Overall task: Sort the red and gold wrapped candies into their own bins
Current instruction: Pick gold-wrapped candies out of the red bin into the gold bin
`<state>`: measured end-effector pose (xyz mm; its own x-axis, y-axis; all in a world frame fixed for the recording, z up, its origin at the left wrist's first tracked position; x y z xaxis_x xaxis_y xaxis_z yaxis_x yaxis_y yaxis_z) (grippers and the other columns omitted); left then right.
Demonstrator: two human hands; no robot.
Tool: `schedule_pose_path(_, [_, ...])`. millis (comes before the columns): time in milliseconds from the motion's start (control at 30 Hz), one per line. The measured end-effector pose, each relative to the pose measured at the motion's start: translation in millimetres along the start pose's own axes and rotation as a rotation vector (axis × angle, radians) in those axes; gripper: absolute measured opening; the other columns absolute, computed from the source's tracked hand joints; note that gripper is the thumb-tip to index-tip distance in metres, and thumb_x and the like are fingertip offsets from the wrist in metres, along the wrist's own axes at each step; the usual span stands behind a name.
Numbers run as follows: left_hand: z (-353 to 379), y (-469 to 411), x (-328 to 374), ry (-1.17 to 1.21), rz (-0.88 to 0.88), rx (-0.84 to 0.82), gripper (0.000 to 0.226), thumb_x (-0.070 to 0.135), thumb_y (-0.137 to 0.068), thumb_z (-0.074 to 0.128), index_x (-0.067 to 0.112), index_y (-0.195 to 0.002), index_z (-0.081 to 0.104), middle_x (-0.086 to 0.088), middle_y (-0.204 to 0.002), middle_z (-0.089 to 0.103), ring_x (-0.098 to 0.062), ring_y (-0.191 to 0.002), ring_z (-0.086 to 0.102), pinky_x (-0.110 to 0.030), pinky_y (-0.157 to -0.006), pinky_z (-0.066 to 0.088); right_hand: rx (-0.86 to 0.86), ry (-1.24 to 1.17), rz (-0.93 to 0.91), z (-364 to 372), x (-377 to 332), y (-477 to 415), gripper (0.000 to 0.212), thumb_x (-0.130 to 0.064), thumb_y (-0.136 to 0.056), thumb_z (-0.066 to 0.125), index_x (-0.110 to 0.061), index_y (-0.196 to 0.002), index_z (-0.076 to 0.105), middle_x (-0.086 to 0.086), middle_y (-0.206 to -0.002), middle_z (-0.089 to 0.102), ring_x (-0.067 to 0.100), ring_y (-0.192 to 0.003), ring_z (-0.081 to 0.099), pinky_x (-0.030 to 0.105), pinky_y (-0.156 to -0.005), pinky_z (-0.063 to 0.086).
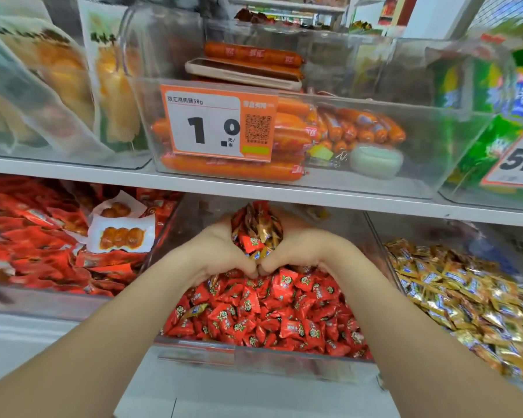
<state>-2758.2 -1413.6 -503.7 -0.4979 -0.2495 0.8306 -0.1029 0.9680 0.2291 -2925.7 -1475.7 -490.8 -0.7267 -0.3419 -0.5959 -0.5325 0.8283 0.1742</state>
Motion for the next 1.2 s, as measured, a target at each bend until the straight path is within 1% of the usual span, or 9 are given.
schedule_pose_path(100, [-4, 11, 6, -0.063, 0.096, -0.04, 0.079, 0.015, -0.047, 0.101, 0.03, -0.116, 0.065, 0.008, -0.101, 0.078, -0.01, -0.096, 0.074, -0.033, -0.092, 0.06, 0.046, 0.011, -0.077, -20, -9, 32, 0.055, -0.016, -0.062, 0.095, -0.023, -0.106, 0.063, -0.004, -0.09, 0.069, 0.001, -0.071, 0.065, 0.026, -0.061, 0.056])
schedule_pose_path(233, [-4, 36, 9, -0.336, 0.185, -0.218, 0.08, 0.019, -0.068, 0.098, 0.031, -0.134, 0.054, 0.02, -0.128, 0.062, -0.012, -0.121, 0.062, -0.013, -0.094, 0.048, 0.018, 0.16, -0.095, -22, 8, 71, 0.091, -0.028, -0.061, 0.093, -0.036, -0.142, 0.052, -0.013, -0.119, 0.069, 0.008, -0.103, 0.068, 0.023, -0.089, 0.055])
schedule_pose_path(333, [-9, 50, 9, -0.561, 0.222, -0.2, 0.099, 0.037, -0.073, 0.095, 0.034, -0.155, 0.039, 0.011, -0.149, 0.046, -0.01, -0.132, 0.047, -0.02, -0.103, 0.037, 0.022, 0.241, -0.109, -27, 18, 98, 0.107, -0.039, -0.068, 0.095, -0.043, -0.157, 0.036, -0.014, -0.149, 0.053, 0.009, -0.13, 0.055, 0.019, -0.101, 0.042])
schedule_pose_path(400, [-11, 58, 8, -0.621, 0.255, -0.184, 0.096, 0.044, -0.07, 0.095, 0.039, -0.151, 0.044, 0.009, -0.149, 0.047, -0.011, -0.134, 0.045, -0.026, -0.107, 0.039, 0.049, 0.203, -0.123, -32, 20, 111, 0.11, -0.04, -0.067, 0.098, -0.051, -0.155, 0.034, -0.019, -0.144, 0.05, 0.008, -0.122, 0.057, 0.022, -0.097, 0.047])
schedule_pose_path(633, [-4, 74, 23, -0.566, 0.434, -0.017, 0.074, 0.057, -0.058, 0.097, 0.042, -0.119, 0.057, 0.015, -0.117, 0.052, -0.006, -0.115, 0.049, -0.03, -0.098, 0.045, 0.137, 0.266, -0.144, -31, 26, 125, 0.067, -0.041, -0.07, 0.096, -0.05, -0.126, 0.061, -0.018, -0.127, 0.064, -0.002, -0.104, 0.063, 0.029, -0.092, 0.057])
schedule_pose_path(767, [19, 69, 26, -0.628, 0.508, -0.086, 0.088, 0.063, -0.064, 0.091, 0.037, -0.139, 0.054, 0.016, -0.134, 0.054, -0.007, -0.126, 0.048, -0.031, -0.108, 0.043, 0.076, 0.345, -0.171, -25, 25, 120, 0.076, -0.042, -0.083, 0.087, -0.049, -0.148, 0.049, -0.015, -0.125, 0.054, 0.004, -0.109, 0.049, 0.027, -0.094, 0.04])
schedule_pose_path(867, [32, 60, 25, -0.661, 0.524, -0.135, 0.089, 0.064, -0.071, 0.086, 0.034, -0.146, 0.05, 0.013, -0.137, 0.053, -0.011, -0.13, 0.047, -0.035, -0.11, 0.043, 0.023, 0.377, -0.168, -19, 28, 112, 0.064, -0.047, -0.089, 0.08, -0.046, -0.147, 0.052, -0.007, -0.127, 0.053, 0.013, -0.12, 0.051, 0.032, -0.1, 0.041])
schedule_pose_path(1000, [31, 50, 22, -0.658, 0.533, -0.105, 0.066, 0.055, -0.084, 0.08, 0.034, -0.142, 0.055, 0.013, -0.132, 0.062, -0.01, -0.12, 0.052, -0.026, -0.093, 0.043, 0.015, 0.409, -0.136, -12, 28, 101, 0.054, -0.053, -0.094, 0.071, -0.04, -0.144, 0.055, 0.002, -0.126, 0.054, 0.024, -0.122, 0.052, 0.041, -0.102, 0.044])
schedule_pose_path(1200, [26, 51, 18, -0.632, 0.484, -0.1, 0.063, 0.037, -0.087, 0.083, 0.034, -0.14, 0.05, 0.01, -0.115, 0.062, -0.005, -0.102, 0.049, -0.025, -0.085, 0.044, -0.008, 0.445, -0.148, -1, 23, 91, 0.042, -0.04, -0.103, 0.063, -0.031, -0.143, 0.053, 0.0, -0.116, 0.05, 0.026, -0.117, 0.05, 0.044, -0.099, 0.045])
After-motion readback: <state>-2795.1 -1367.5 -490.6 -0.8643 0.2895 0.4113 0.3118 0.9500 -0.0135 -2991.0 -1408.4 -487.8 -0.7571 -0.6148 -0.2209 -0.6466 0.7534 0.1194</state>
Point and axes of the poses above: each hand's wrist, its own y-axis away from the middle knuckle, its own z-axis out of the palm, x = y × z, the point moved 2 cm from there along -y, towards the middle knuckle
